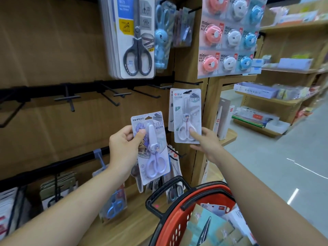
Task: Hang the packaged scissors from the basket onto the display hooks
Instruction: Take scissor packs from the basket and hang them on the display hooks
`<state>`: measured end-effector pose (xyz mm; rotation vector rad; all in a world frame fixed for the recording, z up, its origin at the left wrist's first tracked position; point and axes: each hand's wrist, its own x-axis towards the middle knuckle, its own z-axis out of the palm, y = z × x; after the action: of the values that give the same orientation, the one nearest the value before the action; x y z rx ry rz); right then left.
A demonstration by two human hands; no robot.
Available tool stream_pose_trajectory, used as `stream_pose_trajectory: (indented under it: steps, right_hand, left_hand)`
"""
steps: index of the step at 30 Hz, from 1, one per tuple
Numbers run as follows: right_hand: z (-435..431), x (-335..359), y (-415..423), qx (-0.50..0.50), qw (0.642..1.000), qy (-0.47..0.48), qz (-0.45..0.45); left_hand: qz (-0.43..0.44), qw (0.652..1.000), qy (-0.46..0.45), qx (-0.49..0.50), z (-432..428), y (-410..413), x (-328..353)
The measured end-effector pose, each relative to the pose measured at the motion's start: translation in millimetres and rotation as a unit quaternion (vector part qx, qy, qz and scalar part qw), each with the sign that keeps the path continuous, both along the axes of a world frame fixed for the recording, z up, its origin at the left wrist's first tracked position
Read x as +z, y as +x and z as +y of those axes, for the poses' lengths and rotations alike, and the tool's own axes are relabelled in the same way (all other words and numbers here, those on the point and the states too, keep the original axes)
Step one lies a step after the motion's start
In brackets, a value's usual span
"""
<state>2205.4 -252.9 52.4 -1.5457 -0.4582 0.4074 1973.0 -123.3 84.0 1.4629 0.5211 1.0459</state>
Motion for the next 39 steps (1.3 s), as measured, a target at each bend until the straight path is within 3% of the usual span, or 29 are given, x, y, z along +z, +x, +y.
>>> stream_pose_trajectory:
  steps: [3,6,11,14,15,16,18,20,27,34,39]
  right_hand:
    - [-5.9,-20.0,2.8,-0.025,0.994,0.093,0.055]
    - [1.6,-16.3,3.9,-0.085,0.987,0.116,0.071]
    - [27.8,3.8,5.8,-0.142,0.989,0.031,0.024]
    - [29.5,13.4,-7.2,-0.179,0.978,-0.077,-0.069]
    - [26.7,15.0,-17.0,-0.181,0.976,-0.074,-0.097]
    - [23.4,16.1,-29.1,-0.15,0.982,-0.039,-0.112]
    - [23.3,18.5,-54.4,0.01,0.996,0.039,-0.085]
    - [28.6,19.8,-67.9,0.113,0.989,0.085,-0.046]
    - [40.3,38.9,-66.3,0.081,0.978,0.188,-0.028]
    - [58.9,45.9,-63.0,0.036,0.992,0.114,-0.028]
    - [79.5,49.7,-61.1,-0.005,0.995,0.081,-0.05]
  left_hand:
    - [-0.01,1.0,-0.026,-0.012,-1.1,2.1,1.2]
    - [-0.012,0.998,-0.05,-0.028,-3.2,6.4,1.0]
    - [-0.001,0.998,-0.05,-0.033,-4.8,13.5,-0.1]
    - [-0.007,0.998,-0.045,-0.034,-4.6,16.9,1.5]
    - [-0.01,0.998,-0.046,-0.036,-4.4,18.1,3.0]
    - [-0.015,0.998,-0.045,-0.041,-4.5,19.4,5.3]
    - [-0.022,0.998,-0.032,-0.046,-4.3,24.5,11.0]
    - [-0.029,0.998,-0.019,-0.044,-4.2,32.4,17.9]
    - [-0.053,0.998,0.005,-0.042,0.5,52.5,42.0]
    - [0.016,0.999,-0.018,0.025,20.0,65.2,43.2]
    - [0.065,0.994,0.022,0.088,33.9,60.4,39.3]
